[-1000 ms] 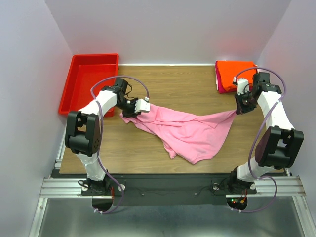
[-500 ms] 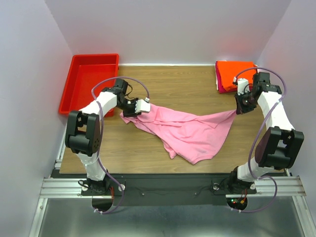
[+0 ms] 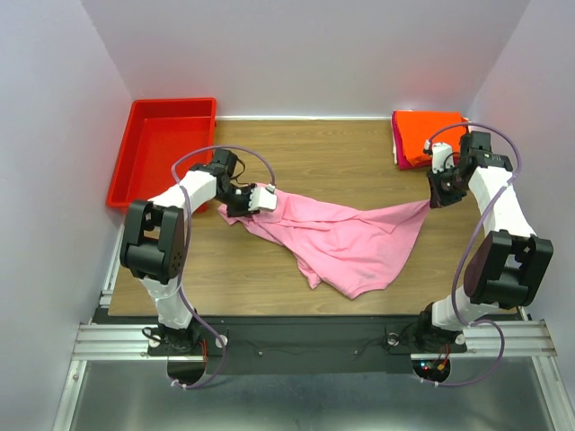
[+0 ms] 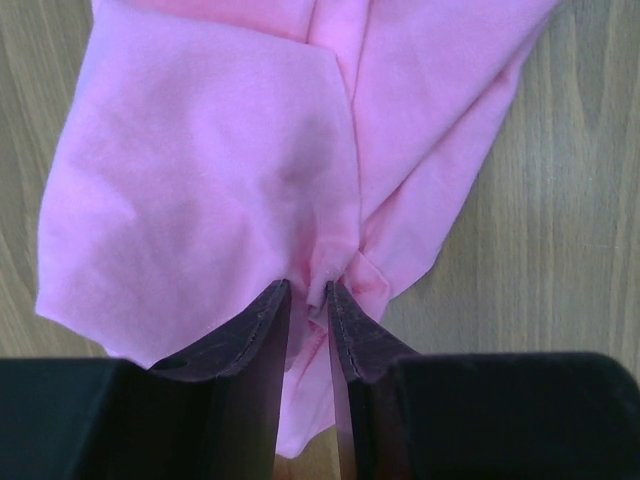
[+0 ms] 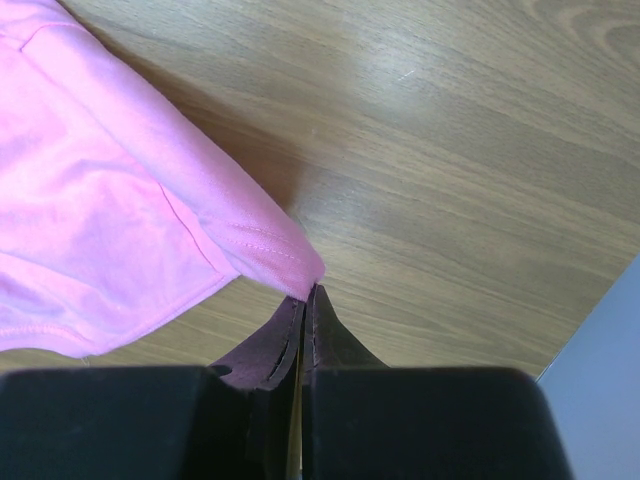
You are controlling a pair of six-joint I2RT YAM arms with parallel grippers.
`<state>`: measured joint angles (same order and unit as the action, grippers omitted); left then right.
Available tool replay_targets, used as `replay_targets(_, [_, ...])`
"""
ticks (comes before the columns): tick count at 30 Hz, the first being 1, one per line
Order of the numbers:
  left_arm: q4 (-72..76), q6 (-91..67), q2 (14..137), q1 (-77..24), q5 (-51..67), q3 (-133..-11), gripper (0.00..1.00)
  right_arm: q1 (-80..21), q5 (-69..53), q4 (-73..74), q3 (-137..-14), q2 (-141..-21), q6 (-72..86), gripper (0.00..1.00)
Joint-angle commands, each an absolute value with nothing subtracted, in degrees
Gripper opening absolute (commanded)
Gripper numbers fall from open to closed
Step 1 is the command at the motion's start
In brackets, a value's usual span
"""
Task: Fold and stack the t-shirts
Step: Flatten the tshirt out
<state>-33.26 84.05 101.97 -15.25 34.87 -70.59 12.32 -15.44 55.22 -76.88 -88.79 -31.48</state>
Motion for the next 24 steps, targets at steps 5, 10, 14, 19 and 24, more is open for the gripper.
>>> replay_targets(5, [-33.22, 85.08, 102.30, -15.73, 34.81, -69.35, 0.34, 12.13, -15.12, 54.49, -76.55, -86.66, -31.82, 0.01])
replay_targets(10, [-33.40, 84.99, 102.04, -15.82, 34.80, -69.43, 0.31, 12.04, -15.20, 54.58, -76.64, -86.57, -31.82, 0.01])
replay_targets(14, [-36.10, 81.92, 101.43, -14.86, 35.68, -72.06, 0.09, 12.04, -14.68, 54.58, -77.17, -86.31, -31.90, 0.00])
replay_targets(19, [-39.90, 78.14, 98.88, -9.68, 40.60, -79.18, 0.00, 12.13, -13.54, 54.58, -79.10, -86.31, -31.47, 0.01])
replay_targets(24, [-42.80, 72.33, 96.95, -5.81, 44.56, -87.26, 0.00, 12.22, -13.18, 54.40, -84.89, -87.45, -31.20, 0.01])
